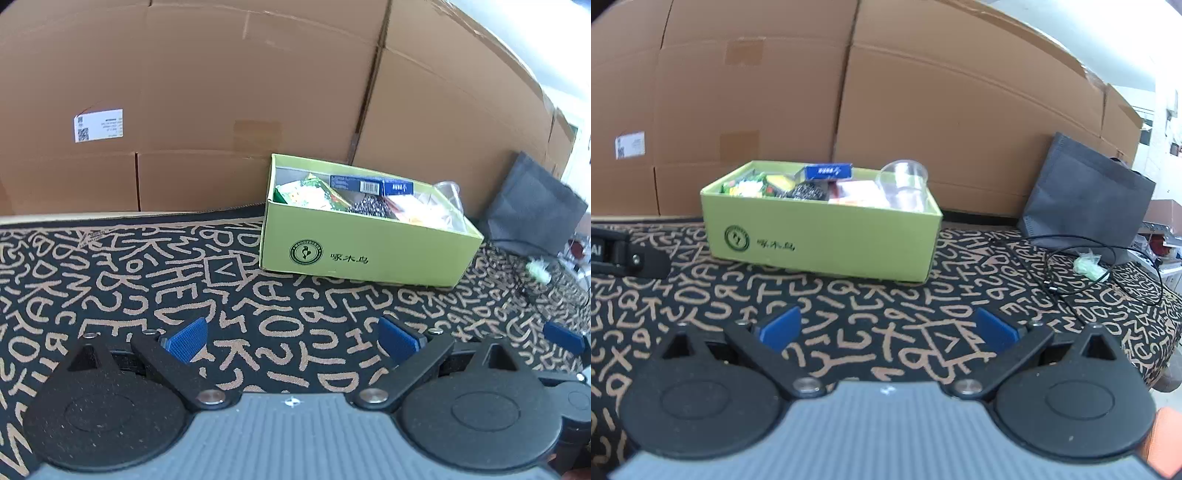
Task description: Organize objects
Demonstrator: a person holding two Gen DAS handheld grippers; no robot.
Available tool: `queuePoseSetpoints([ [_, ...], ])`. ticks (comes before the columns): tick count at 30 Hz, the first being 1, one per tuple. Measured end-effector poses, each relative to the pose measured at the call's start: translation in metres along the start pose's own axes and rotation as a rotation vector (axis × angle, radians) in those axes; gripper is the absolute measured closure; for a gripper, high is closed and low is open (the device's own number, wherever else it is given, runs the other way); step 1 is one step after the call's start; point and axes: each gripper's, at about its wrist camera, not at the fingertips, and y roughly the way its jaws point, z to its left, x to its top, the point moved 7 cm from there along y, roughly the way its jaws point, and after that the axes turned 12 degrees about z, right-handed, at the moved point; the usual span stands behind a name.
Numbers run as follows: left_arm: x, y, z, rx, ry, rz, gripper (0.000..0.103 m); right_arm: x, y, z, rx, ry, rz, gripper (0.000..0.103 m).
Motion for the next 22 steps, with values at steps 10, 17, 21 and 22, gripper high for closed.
queuePoseSetpoints([
  [10,-0.0038,0.0087,-0.0011,0.054,0.019,0.026,0.002,0.0008,0.0038,-0.0014,-0.003,0.049,-0.003,0.000],
  [17,-0.0067,0.0089,-0.0030,0.038,0.030,0.026,0.002,-0.0017,0.0078,0.0006,0.007,0.053,0.010,0.000],
  [21,-0.0072,0.0086,-0.0048,0.041,0.036,0.032,0.002,-0.0023,0.0087,0.0027,0.010,0.051,0.014,0.000],
  [22,-0.0074,0.0085,-0.0052,0.042,0.035,0.035,0.002,-0.0024,0.0086,0.0032,0.011,0.052,0.014,0.000],
])
